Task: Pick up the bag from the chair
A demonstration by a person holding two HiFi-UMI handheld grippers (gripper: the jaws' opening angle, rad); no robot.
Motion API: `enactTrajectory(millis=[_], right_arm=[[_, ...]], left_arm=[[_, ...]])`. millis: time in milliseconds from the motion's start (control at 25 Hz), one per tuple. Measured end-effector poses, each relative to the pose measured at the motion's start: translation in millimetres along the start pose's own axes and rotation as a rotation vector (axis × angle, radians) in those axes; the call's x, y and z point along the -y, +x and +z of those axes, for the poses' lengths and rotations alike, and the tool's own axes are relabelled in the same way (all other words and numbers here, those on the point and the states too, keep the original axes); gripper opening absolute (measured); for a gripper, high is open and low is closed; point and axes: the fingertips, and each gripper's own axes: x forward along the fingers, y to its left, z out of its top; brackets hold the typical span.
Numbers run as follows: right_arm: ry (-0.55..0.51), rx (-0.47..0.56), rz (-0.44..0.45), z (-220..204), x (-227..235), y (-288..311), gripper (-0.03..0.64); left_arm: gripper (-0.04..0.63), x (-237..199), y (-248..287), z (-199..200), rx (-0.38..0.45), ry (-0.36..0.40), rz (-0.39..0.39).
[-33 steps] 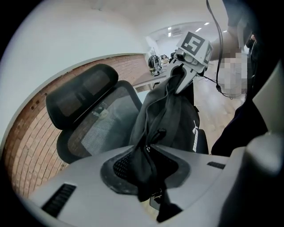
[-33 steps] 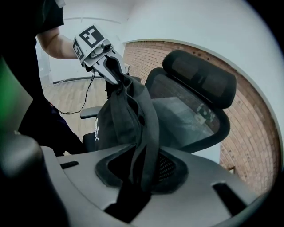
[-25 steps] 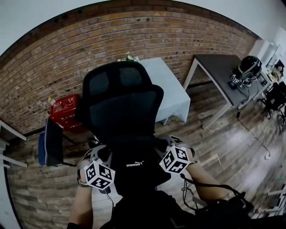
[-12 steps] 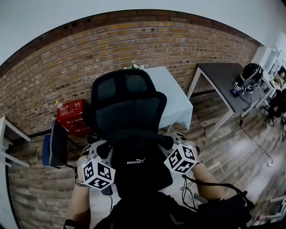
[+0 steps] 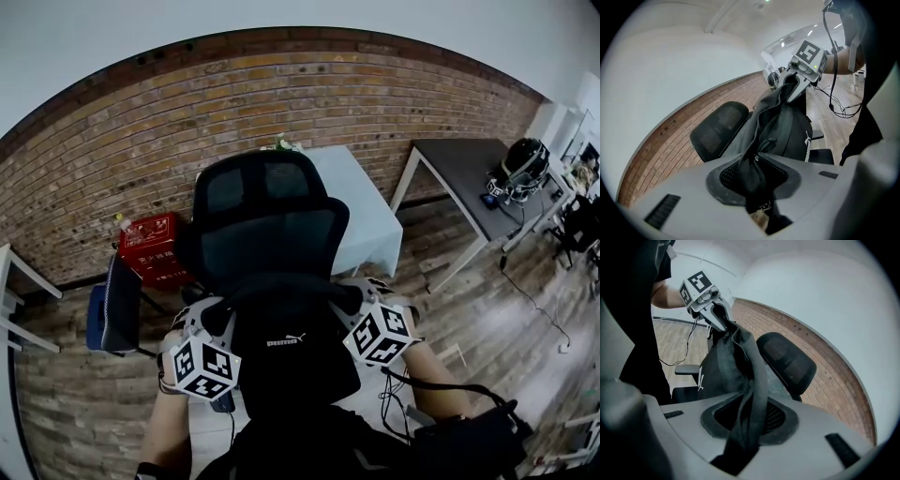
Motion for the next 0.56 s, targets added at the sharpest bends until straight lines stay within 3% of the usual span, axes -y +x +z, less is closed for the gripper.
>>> enactTrajectory(millis=[560], right_arm=[[-0.014,0.007,-0.006,5.4,4.5,-3.6,0.107]], left_arm=[[0.094,-5.6,-5.1,4.1,0.016,-0.014,0.015]])
